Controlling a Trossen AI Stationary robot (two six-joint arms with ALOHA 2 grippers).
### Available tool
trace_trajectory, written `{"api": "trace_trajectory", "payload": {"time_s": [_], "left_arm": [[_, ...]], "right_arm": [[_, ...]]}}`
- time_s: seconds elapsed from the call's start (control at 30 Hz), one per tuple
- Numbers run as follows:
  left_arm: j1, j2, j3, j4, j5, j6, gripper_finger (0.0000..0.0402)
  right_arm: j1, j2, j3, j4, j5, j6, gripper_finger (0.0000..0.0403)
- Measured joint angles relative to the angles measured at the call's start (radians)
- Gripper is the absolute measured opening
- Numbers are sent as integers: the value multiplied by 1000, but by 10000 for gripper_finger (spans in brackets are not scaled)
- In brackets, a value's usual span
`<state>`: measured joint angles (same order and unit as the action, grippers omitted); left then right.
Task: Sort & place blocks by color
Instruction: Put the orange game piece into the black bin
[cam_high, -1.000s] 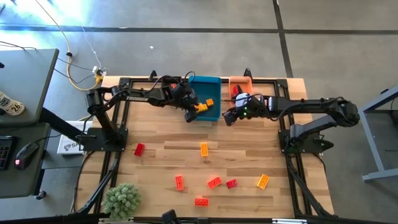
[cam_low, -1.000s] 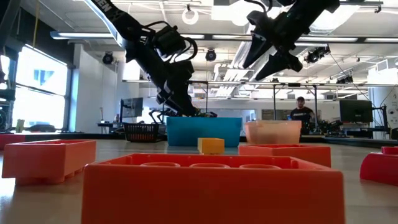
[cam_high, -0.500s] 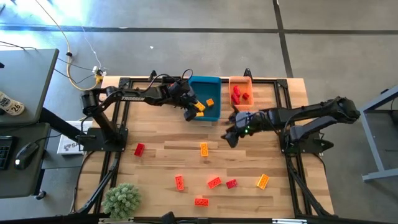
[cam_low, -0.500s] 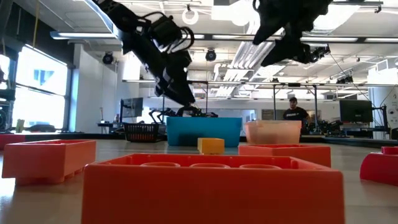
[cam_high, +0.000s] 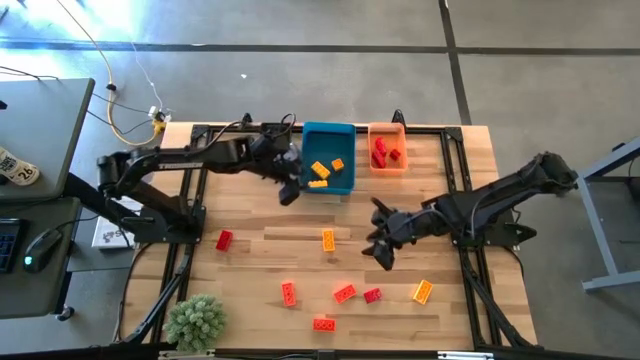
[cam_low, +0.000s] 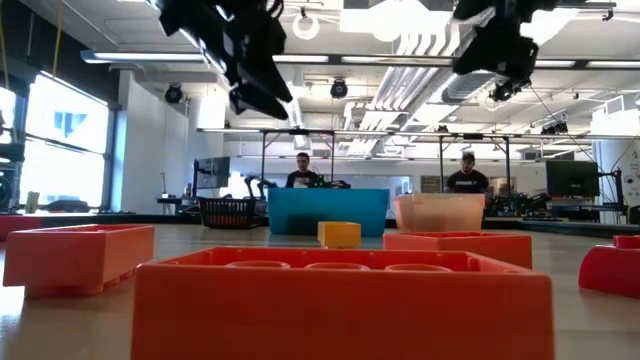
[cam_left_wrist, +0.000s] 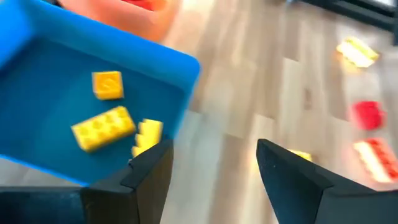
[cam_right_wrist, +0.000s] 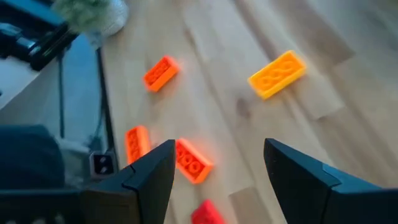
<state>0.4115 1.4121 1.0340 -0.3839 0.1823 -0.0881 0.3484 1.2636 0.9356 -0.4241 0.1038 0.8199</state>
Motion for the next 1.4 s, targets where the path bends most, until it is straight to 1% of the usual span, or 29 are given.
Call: {"api": "trace_trajectory", "payload": {"time_s": [0.1, 0.23, 0.43, 0.6, 0.67, 0.77, 0.93, 1.17, 1.4], "left_arm": [[-38, -32, 0, -62, 22, -62, 220], [-95, -56, 0, -105, 20, -183, 219], [-184, -60, 0, -110, 19, -394, 219], [-262, -60, 0, -111, 19, -499, 220], [-295, -60, 0, -115, 19, -542, 220], [-350, -60, 0, -115, 18, -607, 220], [-445, -59, 0, -117, 17, -682, 220], [-535, -59, 0, -117, 14, -772, 220], [-585, -59, 0, -116, -44, -817, 220]], "right_arm": [[46, 0, 0, 19, 0, -1, 232], [91, 0, 0, 22, 1, -4, 232], [141, 0, 0, 32, 1, -15, 232], [184, 1, 0, 67, 13, -45, 232], [201, 8, 0, 109, 45, -97, 232], [221, 37, 0, 223, 80, -198, 232], [237, 131, 0, 401, 80, -347, 232], [237, 244, 0, 413, 70, -465, 232], [223, 327, 0, 414, 59, -612, 232]]}}
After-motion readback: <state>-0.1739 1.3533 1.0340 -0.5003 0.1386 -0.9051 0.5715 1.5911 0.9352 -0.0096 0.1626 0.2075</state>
